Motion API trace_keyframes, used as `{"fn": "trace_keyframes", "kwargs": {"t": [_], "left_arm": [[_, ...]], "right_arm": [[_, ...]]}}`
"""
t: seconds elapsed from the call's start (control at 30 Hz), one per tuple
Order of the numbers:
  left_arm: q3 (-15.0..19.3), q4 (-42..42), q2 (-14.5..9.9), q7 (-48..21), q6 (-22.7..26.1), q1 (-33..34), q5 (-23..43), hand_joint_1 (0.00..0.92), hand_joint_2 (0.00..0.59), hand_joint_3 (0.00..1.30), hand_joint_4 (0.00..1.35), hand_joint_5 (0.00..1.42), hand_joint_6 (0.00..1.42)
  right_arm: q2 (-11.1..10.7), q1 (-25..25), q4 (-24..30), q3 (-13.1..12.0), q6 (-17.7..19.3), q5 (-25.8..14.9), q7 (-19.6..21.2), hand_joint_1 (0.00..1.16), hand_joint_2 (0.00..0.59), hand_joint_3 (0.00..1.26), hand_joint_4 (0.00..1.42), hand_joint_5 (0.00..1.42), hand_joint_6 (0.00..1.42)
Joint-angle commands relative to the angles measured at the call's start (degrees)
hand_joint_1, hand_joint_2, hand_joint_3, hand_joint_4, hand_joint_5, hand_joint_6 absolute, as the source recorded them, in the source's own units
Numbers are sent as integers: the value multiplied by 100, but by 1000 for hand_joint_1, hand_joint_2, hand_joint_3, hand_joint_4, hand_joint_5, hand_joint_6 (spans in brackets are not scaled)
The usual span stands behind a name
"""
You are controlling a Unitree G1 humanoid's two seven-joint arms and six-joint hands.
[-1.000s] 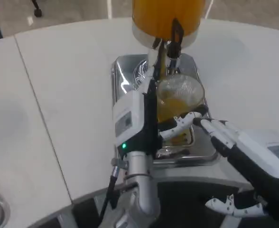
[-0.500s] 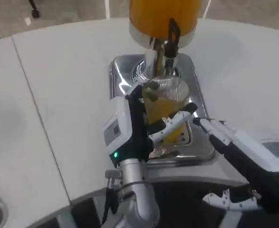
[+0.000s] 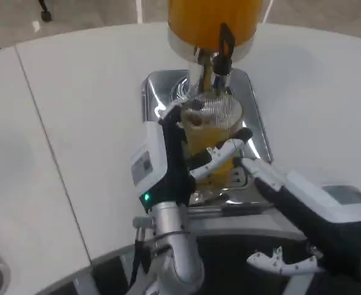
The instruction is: Grasp the cup under the faucet to collect the drink, then remove the cup.
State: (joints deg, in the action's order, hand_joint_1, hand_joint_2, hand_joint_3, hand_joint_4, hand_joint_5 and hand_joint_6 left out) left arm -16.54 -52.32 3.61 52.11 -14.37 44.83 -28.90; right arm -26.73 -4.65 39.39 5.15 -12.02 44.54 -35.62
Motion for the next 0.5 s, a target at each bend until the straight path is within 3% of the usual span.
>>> {"fn": "trace_keyframes", "kwargs": {"t": [0.03, 0.5], "left_arm": [[53, 443, -89, -40, -167, -130, -44, 617, 33, 1178, 1106, 1424, 1424], [-14, 783, -579, -112, -82, -396, -395, 608, 40, 1198, 1106, 1424, 1424]], "right_arm": [[43, -134, -78, 91, 8, -13, 96, 720, 341, 0, 0, 0, 91], [161, -194, 68, 320, 9, 135, 95, 728, 352, 0, 0, 0, 94]]}}
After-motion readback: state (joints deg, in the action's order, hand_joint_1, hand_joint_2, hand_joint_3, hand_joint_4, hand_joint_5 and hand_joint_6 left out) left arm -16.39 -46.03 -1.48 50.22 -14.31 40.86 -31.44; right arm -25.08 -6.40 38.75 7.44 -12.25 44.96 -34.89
